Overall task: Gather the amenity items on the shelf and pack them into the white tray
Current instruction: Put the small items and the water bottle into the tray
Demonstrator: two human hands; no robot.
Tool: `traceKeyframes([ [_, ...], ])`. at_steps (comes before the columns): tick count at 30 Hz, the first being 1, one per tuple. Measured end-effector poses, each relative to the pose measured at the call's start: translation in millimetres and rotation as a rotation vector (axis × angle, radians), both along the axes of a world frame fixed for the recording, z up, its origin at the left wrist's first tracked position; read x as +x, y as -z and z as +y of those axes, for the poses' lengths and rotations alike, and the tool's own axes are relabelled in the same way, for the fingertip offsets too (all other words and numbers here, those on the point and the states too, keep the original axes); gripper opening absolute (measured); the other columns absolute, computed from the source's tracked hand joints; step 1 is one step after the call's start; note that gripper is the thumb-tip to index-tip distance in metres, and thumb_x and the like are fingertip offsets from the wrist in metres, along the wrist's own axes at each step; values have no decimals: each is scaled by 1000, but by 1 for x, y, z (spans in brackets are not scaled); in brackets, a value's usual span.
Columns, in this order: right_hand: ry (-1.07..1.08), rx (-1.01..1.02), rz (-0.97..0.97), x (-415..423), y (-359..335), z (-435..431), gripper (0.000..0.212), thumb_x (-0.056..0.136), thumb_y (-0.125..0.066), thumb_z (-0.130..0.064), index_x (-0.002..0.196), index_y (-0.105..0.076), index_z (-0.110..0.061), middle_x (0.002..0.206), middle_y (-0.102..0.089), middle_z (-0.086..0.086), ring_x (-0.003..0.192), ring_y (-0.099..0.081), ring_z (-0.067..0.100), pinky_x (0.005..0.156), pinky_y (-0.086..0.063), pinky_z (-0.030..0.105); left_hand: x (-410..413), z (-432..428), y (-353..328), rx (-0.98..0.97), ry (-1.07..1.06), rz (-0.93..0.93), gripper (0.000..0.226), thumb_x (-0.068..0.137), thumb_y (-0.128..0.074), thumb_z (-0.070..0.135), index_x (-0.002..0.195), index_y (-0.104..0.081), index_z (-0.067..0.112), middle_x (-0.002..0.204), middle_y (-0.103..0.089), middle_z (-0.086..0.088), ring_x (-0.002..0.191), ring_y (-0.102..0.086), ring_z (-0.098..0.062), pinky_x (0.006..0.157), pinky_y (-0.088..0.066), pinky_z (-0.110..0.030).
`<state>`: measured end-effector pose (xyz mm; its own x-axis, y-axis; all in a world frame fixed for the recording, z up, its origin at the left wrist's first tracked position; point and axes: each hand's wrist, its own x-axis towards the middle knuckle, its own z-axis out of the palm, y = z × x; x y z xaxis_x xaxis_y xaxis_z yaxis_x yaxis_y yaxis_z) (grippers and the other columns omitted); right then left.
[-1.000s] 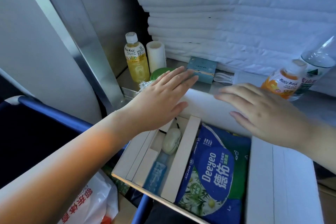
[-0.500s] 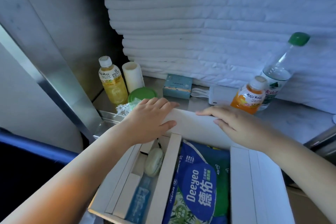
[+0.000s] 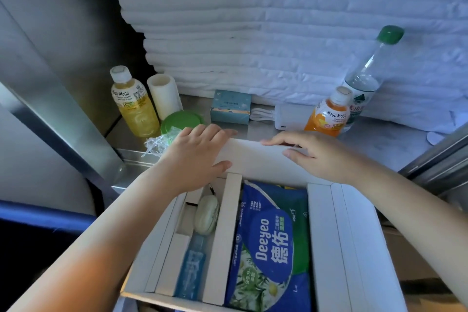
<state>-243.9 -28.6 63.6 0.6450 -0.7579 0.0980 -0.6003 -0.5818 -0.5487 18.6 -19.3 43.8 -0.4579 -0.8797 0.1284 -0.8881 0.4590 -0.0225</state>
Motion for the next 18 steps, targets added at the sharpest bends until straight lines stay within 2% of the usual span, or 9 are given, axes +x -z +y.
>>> traceKeyframes([
  [3, 12, -42, -25, 6, -3, -2, 28, 95, -51, -22, 119, -60, -34, 114, -60, -16, 106, -54, -3, 87, -38, 8, 1, 0, 2, -24, 2, -13, 66, 90, -38, 53, 146, -13, 29, 138, -35, 6, 124, -35, -17, 99, -25, -31],
  [5, 20, -128, 10, 15, -6, -6, 27, 97, -48, -26, 121, -60, -27, 117, -59, -11, 106, -52, -3, 87, -36, 8, 2, 0, 2, -38, 2, -24, 67, 90, -38, 53, 146, -13, 28, 137, -35, 5, 124, -35, -17, 99, -25, -31],
  [8, 37, -222, 153, 33, -8, -19, 34, 98, -45, -29, 131, -52, -23, 132, -51, -8, 121, -43, 3, 98, -31, 15, 1, -1, 3, -51, 0, -33, 67, 91, -37, 54, 146, -10, 27, 138, -34, 4, 124, -35, -18, 100, -25, -32],
  [10, 56, -230, 193, 45, -7, -27, 36, 99, -42, -27, 133, -50, -20, 136, -48, -5, 125, -41, 8, 99, -27, 16, 1, -2, 4, -57, 0, -31, 67, 91, -37, 54, 146, -10, 27, 138, -33, 4, 125, -35, -18, 100, -25, -32],
  [14, 119, -250, 219, 50, -4, -27, 34, 99, -42, -26, 130, -53, -17, 135, -49, -2, 124, -43, 13, 101, -34, 25, 1, -3, 5, -59, 3, -24, 66, 92, -36, 54, 146, -9, 27, 139, -32, 4, 126, -33, -18, 103, -24, -32],
  [18, 243, -504, 202, 29, -16, -18, 30, 92, -55, -17, 121, -60, -12, 124, -57, 3, 116, -50, 21, 92, -39, 29, 2, -3, 7, -57, 9, -18, 67, 91, -36, 54, 146, -10, 28, 139, -32, 6, 126, -34, -16, 103, -25, -32],
])
